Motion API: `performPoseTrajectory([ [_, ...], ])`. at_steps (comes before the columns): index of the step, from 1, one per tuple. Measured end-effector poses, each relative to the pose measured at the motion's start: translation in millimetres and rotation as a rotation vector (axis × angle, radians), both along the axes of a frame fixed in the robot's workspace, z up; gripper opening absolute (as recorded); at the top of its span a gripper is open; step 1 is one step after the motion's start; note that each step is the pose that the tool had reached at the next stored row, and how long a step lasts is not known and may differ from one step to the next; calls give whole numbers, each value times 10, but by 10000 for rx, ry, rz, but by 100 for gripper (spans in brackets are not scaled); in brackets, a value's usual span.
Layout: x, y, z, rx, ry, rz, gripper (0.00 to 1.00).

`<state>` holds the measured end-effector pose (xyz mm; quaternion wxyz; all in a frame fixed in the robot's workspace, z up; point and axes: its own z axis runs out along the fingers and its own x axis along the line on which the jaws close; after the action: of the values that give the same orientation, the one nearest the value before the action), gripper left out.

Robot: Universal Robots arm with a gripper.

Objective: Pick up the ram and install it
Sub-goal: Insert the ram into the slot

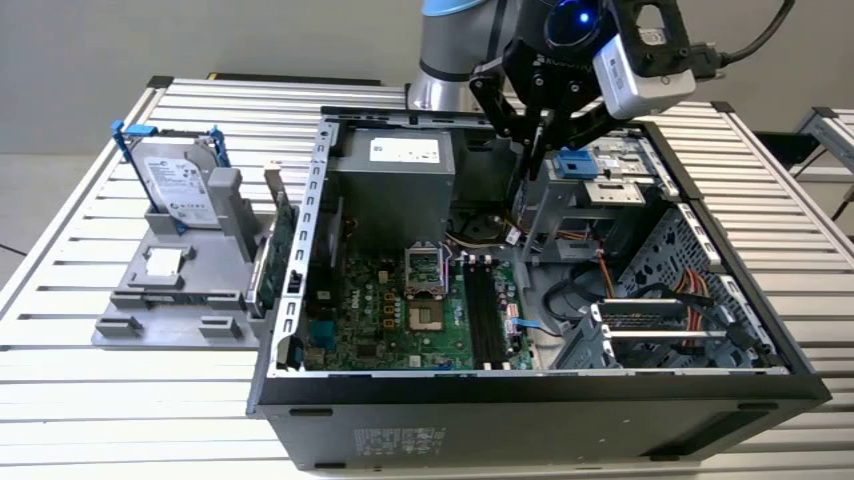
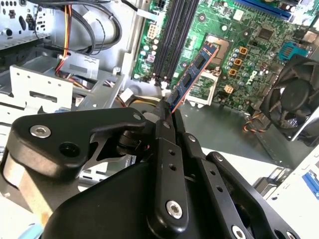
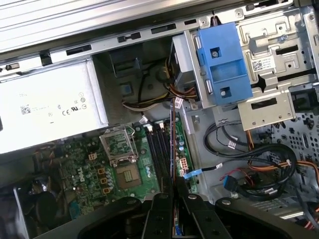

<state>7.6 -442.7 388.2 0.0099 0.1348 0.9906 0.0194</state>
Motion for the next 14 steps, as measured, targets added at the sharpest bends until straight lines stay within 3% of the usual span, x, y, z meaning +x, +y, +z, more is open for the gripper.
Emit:
performPoseTrajectory([
  [5,0,0,0,-1,-1,12,0],
  [14,0,0,-2,0,-16,1337,0],
])
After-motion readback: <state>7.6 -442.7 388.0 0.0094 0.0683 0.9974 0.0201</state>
